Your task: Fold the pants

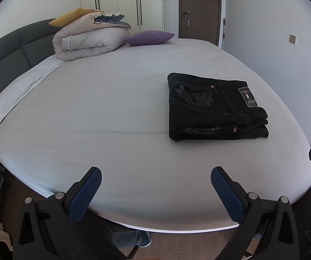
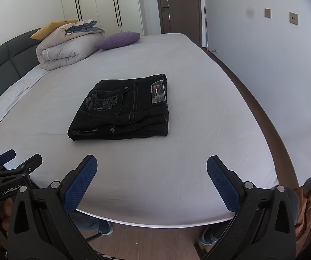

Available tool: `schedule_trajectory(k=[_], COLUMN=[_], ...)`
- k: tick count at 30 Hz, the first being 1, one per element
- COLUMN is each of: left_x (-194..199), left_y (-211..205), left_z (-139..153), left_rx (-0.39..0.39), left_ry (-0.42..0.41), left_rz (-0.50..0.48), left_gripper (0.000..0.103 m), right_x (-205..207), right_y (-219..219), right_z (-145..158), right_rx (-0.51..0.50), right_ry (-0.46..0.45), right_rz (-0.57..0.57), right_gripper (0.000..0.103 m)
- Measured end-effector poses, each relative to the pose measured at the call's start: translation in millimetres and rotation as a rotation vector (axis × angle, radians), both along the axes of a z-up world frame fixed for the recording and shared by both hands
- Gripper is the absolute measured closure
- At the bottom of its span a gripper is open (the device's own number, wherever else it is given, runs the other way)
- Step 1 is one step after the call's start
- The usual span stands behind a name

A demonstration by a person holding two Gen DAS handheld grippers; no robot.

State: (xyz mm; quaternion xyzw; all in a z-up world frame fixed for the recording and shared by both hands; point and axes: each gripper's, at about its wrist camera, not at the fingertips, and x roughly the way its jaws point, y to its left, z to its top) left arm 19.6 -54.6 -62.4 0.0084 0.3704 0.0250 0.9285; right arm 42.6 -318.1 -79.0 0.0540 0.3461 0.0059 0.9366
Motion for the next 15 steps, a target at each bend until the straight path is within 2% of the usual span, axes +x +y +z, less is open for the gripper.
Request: schedule_trajectory(k=[15], left_x=[0.2], left_y=[0.9], left_z=[-1.7], left_rx=[-0.001], left_ry=[0.002], left_rz=[-0.004], left_gripper=[0.000], right_x=[2.3], right_y=[1.4], right_z=[-6.1], right_rx=[0.006], right_ry=[0.007], right_rz=[-0.005], right_gripper=[0.000])
